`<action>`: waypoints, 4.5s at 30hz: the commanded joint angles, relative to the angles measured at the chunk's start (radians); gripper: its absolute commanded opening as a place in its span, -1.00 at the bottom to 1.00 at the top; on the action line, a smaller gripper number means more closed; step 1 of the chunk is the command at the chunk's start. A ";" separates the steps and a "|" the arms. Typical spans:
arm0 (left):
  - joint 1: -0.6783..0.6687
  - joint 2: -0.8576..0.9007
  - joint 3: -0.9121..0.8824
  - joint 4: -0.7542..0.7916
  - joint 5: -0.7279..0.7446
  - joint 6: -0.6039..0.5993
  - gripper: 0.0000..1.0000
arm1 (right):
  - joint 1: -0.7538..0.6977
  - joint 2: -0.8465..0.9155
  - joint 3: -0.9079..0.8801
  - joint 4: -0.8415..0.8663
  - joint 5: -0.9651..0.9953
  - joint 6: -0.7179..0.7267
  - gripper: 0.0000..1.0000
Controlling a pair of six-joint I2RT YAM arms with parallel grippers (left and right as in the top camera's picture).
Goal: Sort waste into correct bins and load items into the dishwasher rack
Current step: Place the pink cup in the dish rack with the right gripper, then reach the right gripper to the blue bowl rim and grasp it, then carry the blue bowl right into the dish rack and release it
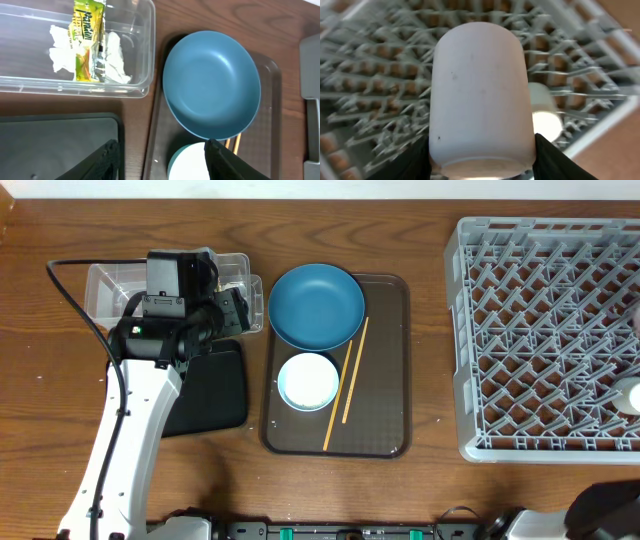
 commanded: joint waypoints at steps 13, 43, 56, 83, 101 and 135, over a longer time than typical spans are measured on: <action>0.004 0.002 0.007 -0.016 -0.034 0.020 0.15 | -0.142 0.267 0.102 -0.008 0.079 0.035 -0.87; 0.004 0.002 0.007 -0.044 -0.034 0.019 0.24 | 0.088 0.148 0.138 0.043 -0.272 -0.044 0.98; 0.004 0.002 0.007 -0.159 -0.147 -0.022 0.29 | 0.611 0.170 0.102 0.185 -0.322 -0.123 0.76; 0.004 0.002 0.000 -0.212 -0.150 -0.022 0.36 | 1.054 0.635 0.093 0.476 -0.078 0.084 -0.63; 0.004 0.002 0.000 -0.212 -0.150 -0.022 0.36 | 0.901 0.349 0.145 0.484 -0.077 -0.024 -0.98; 0.004 0.002 0.000 -0.212 -0.149 -0.023 0.36 | 0.367 0.354 0.142 0.998 1.069 -0.761 -0.98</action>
